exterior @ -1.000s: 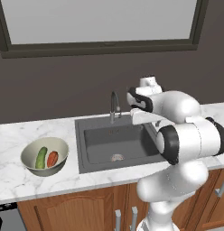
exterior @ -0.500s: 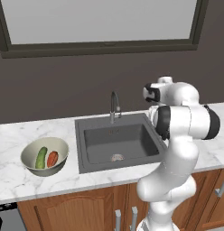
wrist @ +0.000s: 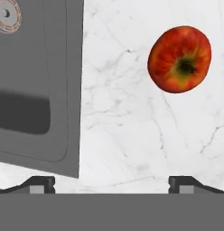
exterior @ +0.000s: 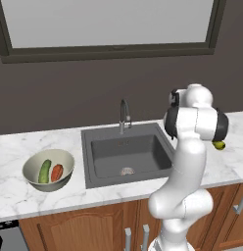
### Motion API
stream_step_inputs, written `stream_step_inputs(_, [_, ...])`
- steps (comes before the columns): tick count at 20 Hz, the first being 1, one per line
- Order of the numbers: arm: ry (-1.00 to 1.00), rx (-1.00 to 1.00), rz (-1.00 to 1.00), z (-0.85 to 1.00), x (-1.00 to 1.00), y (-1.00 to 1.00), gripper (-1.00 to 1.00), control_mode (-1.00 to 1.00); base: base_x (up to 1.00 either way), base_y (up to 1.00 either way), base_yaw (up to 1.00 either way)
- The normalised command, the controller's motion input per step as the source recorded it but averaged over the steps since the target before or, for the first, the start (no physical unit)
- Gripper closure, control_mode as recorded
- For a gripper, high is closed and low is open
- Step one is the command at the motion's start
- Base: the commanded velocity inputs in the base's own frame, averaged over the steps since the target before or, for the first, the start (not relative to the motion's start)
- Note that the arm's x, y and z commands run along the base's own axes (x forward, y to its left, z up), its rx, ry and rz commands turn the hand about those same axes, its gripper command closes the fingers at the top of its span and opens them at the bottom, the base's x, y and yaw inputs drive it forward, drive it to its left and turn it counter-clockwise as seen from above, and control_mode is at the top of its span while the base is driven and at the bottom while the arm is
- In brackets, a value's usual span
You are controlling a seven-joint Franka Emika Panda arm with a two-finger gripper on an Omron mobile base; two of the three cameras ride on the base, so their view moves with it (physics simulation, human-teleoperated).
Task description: There is a mixed pile of frozen fruits and vegetables on the counter. Locate all the frozen vegetables and place the items in a bowl on the counter. Take all the frozen fruits and defrost them in a running sink.
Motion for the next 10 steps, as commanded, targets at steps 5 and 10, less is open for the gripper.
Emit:
stream_step_inputs(5, [-0.11, -0.04, 0.0, -0.21, 0.15, -0.2, -1.0, -1.0, 0.0, 0.0, 0.0])
stream_step_inputs(10, [-0.15, -0.08, 0.0, -0.37, 0.25, -0.25, -1.0, -1.0, 0.0, 0.0, 0.0])
